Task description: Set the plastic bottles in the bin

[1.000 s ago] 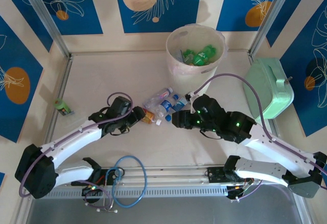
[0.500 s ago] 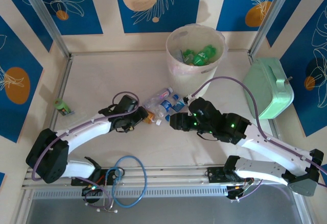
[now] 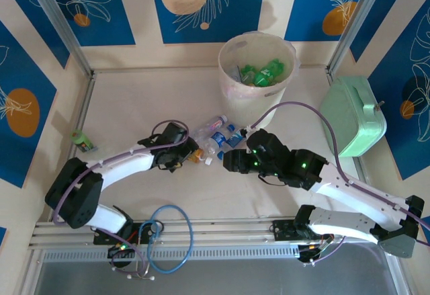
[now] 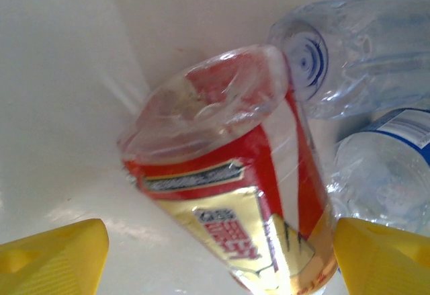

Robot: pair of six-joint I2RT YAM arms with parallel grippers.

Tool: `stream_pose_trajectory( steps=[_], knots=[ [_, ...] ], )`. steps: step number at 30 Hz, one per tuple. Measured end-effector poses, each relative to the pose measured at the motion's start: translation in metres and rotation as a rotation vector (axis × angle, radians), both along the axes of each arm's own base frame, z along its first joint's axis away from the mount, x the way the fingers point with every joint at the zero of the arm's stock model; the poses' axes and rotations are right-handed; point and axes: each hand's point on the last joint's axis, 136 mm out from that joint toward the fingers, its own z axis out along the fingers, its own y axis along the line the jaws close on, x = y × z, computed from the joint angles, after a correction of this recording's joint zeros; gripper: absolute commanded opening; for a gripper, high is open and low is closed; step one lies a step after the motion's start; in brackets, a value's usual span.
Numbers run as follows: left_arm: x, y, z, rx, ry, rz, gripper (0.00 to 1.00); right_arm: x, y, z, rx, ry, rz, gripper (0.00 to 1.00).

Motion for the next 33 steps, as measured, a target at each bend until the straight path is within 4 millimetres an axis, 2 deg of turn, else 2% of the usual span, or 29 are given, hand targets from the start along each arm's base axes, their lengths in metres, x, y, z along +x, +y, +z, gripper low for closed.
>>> stream_pose_trajectory(
  steps=[5, 13, 19, 24, 28, 30, 33],
  knots=[
    [0.014, -0.01, -0.006, 0.0, 0.002, 0.002, 0.82, 0.0, 0.0, 0.0, 0.0, 0.0, 0.0, 0.51],
    [0.016, -0.008, -0.026, 0.045, 0.048, 0.006, 0.8, 0.001, -0.004, 0.004, 0.012, -0.008, -0.01, 0.52],
    [0.022, -0.005, -0.026, 0.065, 0.048, 0.0, 0.66, 0.002, -0.007, 0.005, 0.018, -0.011, -0.018, 0.52],
    [0.019, -0.002, -0.026, 0.088, 0.051, -0.021, 0.6, 0.001, -0.008, -0.003, 0.003, 0.001, -0.02, 0.52],
    [0.016, 0.002, -0.017, 0.092, 0.044, -0.03, 0.59, 0.0, -0.008, -0.005, 0.002, 0.006, -0.018, 0.52],
    [0.016, 0.001, -0.005, 0.077, 0.018, -0.036, 0.59, 0.0, -0.007, -0.005, 0.005, 0.007, -0.015, 0.52],
    [0.017, -0.003, 0.027, 0.016, -0.049, -0.051, 0.59, -0.002, -0.003, -0.002, 0.024, 0.008, 0.001, 0.52]
  ],
)
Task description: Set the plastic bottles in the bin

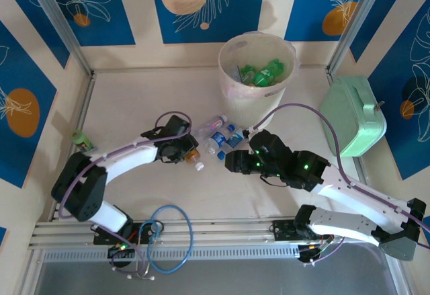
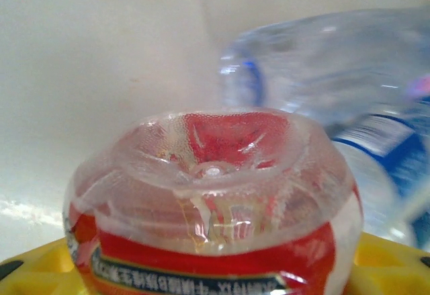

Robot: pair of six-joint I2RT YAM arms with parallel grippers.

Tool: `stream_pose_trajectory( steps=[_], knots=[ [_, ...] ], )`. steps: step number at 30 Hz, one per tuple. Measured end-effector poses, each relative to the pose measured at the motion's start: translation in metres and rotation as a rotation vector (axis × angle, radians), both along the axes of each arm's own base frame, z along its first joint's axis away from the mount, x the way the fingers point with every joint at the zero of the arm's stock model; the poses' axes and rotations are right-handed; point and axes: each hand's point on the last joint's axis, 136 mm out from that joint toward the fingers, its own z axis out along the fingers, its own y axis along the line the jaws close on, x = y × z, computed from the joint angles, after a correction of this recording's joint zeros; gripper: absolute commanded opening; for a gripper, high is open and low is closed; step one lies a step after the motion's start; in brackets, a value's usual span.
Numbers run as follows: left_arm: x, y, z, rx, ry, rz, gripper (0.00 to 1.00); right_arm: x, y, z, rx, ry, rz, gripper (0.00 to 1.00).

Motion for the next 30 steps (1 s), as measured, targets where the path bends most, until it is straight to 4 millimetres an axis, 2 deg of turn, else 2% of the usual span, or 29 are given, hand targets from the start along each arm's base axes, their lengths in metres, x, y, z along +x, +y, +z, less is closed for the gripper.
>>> stream_pose_trajectory(
  steps=[7, 11, 18, 30],
  knots=[
    [-0.004, -0.017, 0.088, -0.213, -0.198, -0.076, 0.59, -0.002, 0.018, 0.004, 0.046, 0.014, 0.052, 0.53],
    [-0.008, -0.028, 0.118, -0.303, -0.263, -0.12, 0.59, 0.0, 0.033, 0.009, 0.064, 0.025, 0.083, 0.59],
    [-0.016, -0.046, 0.142, -0.394, -0.303, -0.195, 0.59, 0.006, 0.05, 0.016, 0.077, 0.028, 0.098, 0.59],
    [-0.026, -0.061, 0.169, -0.498, -0.338, -0.24, 0.59, 0.018, 0.057, 0.012, 0.083, 0.024, 0.08, 0.58]
  ],
)
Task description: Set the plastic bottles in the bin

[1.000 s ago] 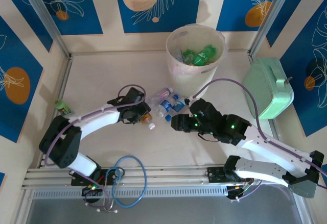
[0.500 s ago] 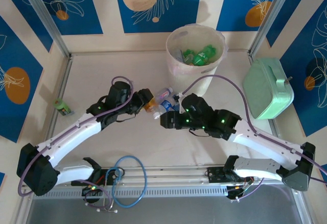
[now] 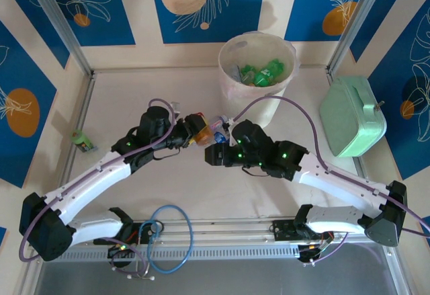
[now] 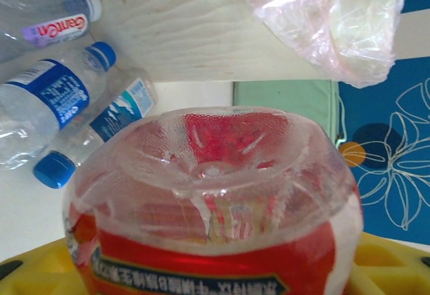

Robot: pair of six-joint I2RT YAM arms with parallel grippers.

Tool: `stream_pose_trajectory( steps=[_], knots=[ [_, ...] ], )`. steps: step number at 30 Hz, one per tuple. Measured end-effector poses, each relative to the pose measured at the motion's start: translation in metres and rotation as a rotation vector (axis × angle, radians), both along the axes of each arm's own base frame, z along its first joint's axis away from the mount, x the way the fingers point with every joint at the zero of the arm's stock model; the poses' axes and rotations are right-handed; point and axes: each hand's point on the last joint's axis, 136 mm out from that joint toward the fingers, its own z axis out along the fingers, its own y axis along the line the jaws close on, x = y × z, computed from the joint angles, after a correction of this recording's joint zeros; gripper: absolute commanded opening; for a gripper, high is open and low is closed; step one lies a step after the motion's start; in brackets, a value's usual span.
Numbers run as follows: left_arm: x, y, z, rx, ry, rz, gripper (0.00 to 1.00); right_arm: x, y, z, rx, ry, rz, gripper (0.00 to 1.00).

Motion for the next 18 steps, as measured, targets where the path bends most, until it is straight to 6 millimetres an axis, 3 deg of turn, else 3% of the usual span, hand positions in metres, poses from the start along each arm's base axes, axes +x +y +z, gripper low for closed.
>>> stream_pose_trajectory(
  steps=[5, 18],
  knots=[
    [-0.0048, -0.0066, 0.0029, -0.016, -0.001, -0.021, 0.59, 0.0097, -0.0016, 0.0047, 0.027, -0.007, -0.021, 0.52],
    [-0.0044, -0.006, 0.0023, -0.01, -0.004, -0.018, 0.61, 0.0073, 0.0034, 0.0087, 0.056, -0.002, 0.005, 0.29]
  ],
)
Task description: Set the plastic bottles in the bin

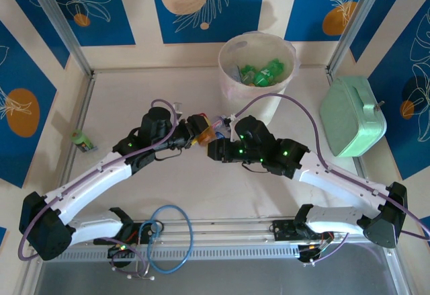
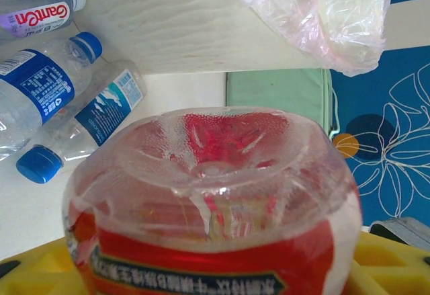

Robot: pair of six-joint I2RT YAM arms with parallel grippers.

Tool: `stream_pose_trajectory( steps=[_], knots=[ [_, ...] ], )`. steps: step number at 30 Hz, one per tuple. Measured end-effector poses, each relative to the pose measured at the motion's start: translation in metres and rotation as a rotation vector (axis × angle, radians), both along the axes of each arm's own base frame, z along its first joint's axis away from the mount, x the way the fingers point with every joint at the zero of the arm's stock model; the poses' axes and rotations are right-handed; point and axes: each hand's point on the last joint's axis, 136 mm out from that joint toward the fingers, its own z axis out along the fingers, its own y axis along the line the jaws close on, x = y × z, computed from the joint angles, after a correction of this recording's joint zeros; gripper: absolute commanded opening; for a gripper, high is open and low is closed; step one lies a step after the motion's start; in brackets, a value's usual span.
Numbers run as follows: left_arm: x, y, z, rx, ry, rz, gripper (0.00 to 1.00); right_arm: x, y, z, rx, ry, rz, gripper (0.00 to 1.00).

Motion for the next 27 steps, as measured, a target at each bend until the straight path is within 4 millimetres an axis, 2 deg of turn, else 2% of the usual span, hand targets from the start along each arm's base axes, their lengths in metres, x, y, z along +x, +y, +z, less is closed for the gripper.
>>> stream_pose_trajectory(
  steps=[5, 7, 8, 9, 14, 17, 20, 23, 27],
  knots=[
    [0.0, 0.001, 0.0, 0.011, -0.002, 0.004, 0.68, -0.002, 0.001, 0.001, 0.002, -0.004, 0.007, 0.24],
    [0.0, 0.001, 0.002, 0.02, -0.01, 0.002, 0.82, -0.003, 0.002, 0.002, 0.004, -0.007, 0.009, 0.23],
    [0.001, 0.002, 0.004, 0.023, -0.017, 0.004, 0.98, -0.004, 0.002, 0.003, 0.005, -0.008, 0.011, 0.23],
    [0.001, 0.003, 0.006, 0.025, -0.027, 0.009, 1.0, -0.005, 0.002, 0.003, 0.006, -0.01, 0.012, 0.22],
    [0.004, 0.019, 0.017, 0.088, -0.065, 0.058, 1.0, -0.007, -0.002, 0.003, -0.008, -0.017, 0.011, 0.22],
    [0.009, 0.037, 0.034, 0.166, -0.124, 0.101, 1.0, -0.006, -0.01, 0.01, -0.029, -0.033, 0.003, 0.22],
    [0.012, 0.058, 0.054, 0.254, -0.212, 0.15, 1.0, 0.003, -0.018, 0.04, -0.018, -0.087, -0.018, 0.23],
    [0.008, 0.081, 0.072, 0.338, -0.297, 0.194, 1.0, 0.023, -0.034, 0.085, 0.028, -0.175, -0.071, 0.23],
    [0.004, 0.101, 0.07, 0.443, -0.34, 0.216, 1.0, 0.054, -0.067, 0.144, 0.08, -0.296, -0.173, 0.23]
  ],
)
